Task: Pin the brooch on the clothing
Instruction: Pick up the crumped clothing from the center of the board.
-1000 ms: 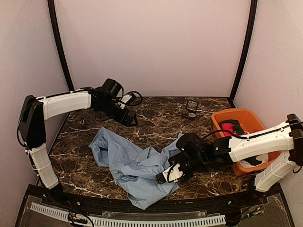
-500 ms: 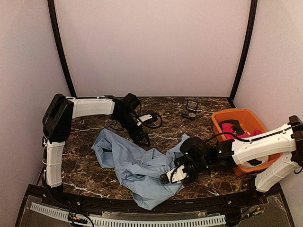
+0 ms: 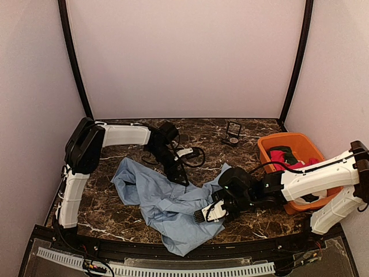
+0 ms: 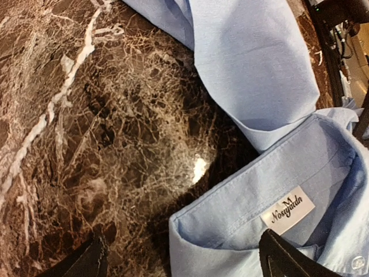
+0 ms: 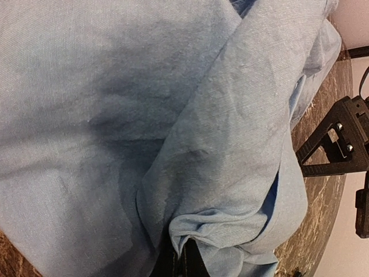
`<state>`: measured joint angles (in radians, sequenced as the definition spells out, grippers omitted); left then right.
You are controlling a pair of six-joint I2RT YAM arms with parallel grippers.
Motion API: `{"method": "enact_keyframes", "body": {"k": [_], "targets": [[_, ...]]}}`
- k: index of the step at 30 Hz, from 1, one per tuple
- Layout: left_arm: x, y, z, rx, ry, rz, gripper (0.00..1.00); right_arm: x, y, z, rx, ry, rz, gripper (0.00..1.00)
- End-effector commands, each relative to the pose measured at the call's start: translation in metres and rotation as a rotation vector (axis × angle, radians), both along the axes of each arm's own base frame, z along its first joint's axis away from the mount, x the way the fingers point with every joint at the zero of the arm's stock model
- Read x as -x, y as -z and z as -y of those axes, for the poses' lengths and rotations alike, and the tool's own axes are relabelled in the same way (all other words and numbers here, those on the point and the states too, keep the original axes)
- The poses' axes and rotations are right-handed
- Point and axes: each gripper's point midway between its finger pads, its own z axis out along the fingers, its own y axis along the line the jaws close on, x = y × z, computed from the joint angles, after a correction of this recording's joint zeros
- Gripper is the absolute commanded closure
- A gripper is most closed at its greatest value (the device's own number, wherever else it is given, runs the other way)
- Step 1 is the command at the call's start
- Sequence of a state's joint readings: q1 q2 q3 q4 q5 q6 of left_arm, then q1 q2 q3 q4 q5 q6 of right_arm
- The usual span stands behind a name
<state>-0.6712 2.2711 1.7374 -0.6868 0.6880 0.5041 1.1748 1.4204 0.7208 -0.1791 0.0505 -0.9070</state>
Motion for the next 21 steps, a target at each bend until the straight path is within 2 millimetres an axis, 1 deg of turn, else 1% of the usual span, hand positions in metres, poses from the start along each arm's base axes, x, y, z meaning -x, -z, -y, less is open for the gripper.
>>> {"method": "enact_keyframes", "body": {"k": [1,3,4,7,8,9,12,15,17,18,19,21], "targets": [[0.001,0.007,-0.001,-0.057,0.012,0.02,0.12,-0.001,0.002,0.001,0.003,0.012,0.013,1.0],[0.0,0.009,0.0,-0.06,0.007,0.016,0.16,-0.001,0.003,0.001,0.005,0.012,0.015,1.0],[0.0,0.009,0.0,-0.059,0.008,0.011,0.2,-0.001,0.003,0.002,0.006,0.014,0.017,1.0],[0.008,0.007,0.004,-0.03,0.025,-0.037,0.3,-0.002,0.003,0.003,0.007,0.015,0.021,1.0],[0.009,0.005,0.005,-0.022,0.029,-0.046,0.36,-0.002,0.003,0.003,0.007,0.015,0.024,1.0],[0.013,0.004,0.005,-0.012,0.035,-0.068,0.38,-0.003,0.003,0.004,0.009,0.018,0.027,1.0],[0.017,0.008,0.002,-0.027,0.033,-0.086,0.51,-0.004,0.003,0.006,0.01,0.022,0.036,1.0],[0.019,0.016,-0.005,-0.066,0.022,-0.089,0.56,-0.005,0.002,0.006,0.004,0.025,0.042,1.0],[0.02,0.017,-0.006,-0.073,0.018,-0.094,0.64,-0.006,0.001,0.005,0.002,0.026,0.045,1.0],[0.02,0.017,-0.006,-0.07,0.019,-0.096,0.76,-0.006,0.002,0.006,0.002,0.028,0.047,1.0],[0.02,0.017,-0.006,-0.074,0.014,-0.098,0.92,-0.007,0.002,0.005,0.002,0.028,0.05,1.0],[0.017,0.015,-0.005,-0.079,0.005,-0.087,0.98,-0.009,0.002,0.005,0.001,0.035,0.057,1.0]]}}
